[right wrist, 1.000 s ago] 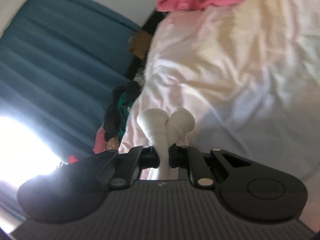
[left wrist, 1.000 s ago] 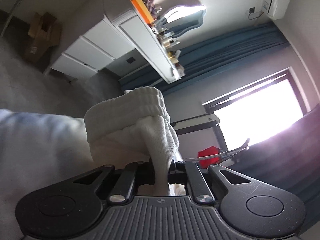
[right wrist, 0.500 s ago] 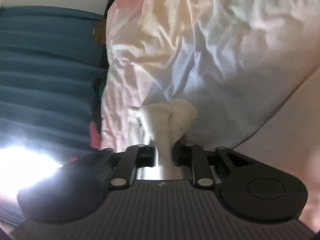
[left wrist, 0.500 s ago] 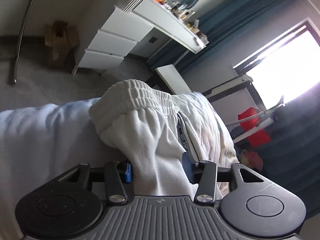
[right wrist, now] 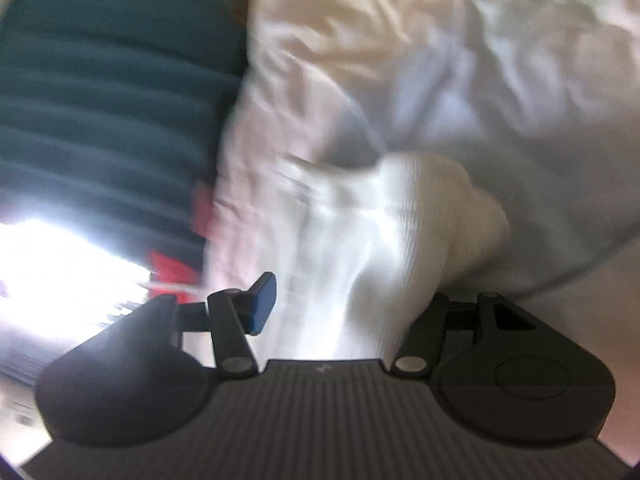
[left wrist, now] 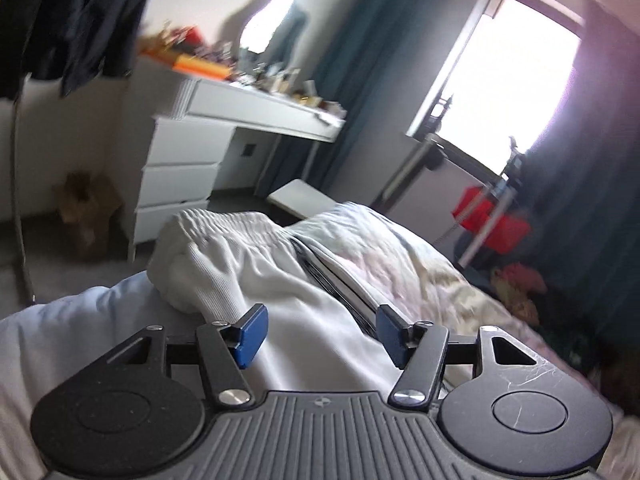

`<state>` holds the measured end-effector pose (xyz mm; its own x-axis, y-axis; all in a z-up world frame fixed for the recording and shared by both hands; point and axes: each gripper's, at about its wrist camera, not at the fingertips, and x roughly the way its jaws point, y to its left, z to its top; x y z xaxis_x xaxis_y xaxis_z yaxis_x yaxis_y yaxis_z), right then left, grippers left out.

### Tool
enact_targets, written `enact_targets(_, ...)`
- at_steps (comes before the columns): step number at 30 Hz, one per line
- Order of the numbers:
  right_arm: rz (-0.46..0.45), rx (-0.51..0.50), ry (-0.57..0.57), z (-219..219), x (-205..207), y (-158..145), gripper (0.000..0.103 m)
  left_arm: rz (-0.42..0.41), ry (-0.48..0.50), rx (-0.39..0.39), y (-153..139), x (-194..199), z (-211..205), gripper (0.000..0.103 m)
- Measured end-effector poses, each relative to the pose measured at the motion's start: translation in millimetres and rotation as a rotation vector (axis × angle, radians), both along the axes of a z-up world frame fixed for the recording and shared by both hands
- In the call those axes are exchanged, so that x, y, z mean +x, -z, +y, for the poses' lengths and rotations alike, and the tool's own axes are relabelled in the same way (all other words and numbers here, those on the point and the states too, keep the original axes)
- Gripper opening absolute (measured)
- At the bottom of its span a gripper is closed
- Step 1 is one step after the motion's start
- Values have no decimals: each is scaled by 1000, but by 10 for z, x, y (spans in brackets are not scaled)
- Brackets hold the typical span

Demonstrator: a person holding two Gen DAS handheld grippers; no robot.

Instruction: Fold clothes

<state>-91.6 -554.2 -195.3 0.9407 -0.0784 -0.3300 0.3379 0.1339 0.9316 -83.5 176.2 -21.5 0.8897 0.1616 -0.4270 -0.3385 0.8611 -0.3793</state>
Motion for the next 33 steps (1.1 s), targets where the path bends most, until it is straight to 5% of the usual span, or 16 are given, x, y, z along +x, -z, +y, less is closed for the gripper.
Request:
enact_targets(3, -101, -24, -8, 26, 34, -76, 59, 12, 118, 60, 34, 41, -274, 70)
enact_targets(8, 106, -105, -83, 54, 227, 1, 58, 44, 398, 128, 103, 360, -863, 80)
enact_targets(11, 153, -116, -92, 32, 262, 58, 58, 54, 503, 199, 175, 551, -1298, 80)
enact_targets(16, 173, -168, -82, 65, 326, 29, 58, 95, 585, 277, 522, 786, -1803, 81)
enact_targets(22, 10, -240, -80, 128, 401, -177, 59, 214, 658, 372, 1060, 938, -2007, 82)
enact_targets(25, 69, -279, -77, 164, 478, -230, 59, 213, 656, 372, 1051, 904, -2003, 83)
enact_targets(26, 109, -309, -80, 176, 509, -255, 56, 213, 655, 360, 1042, 900, -1985, 83)
enact_targets(29, 220, -397, -81, 212, 591, -338, 17, 206, 652, 358, 1029, 864, -1967, 83)
enact_targets(33, 272, -574, -68, 502, 621, -639, 13, 199, 645, 373, 992, 859, -1998, 83)
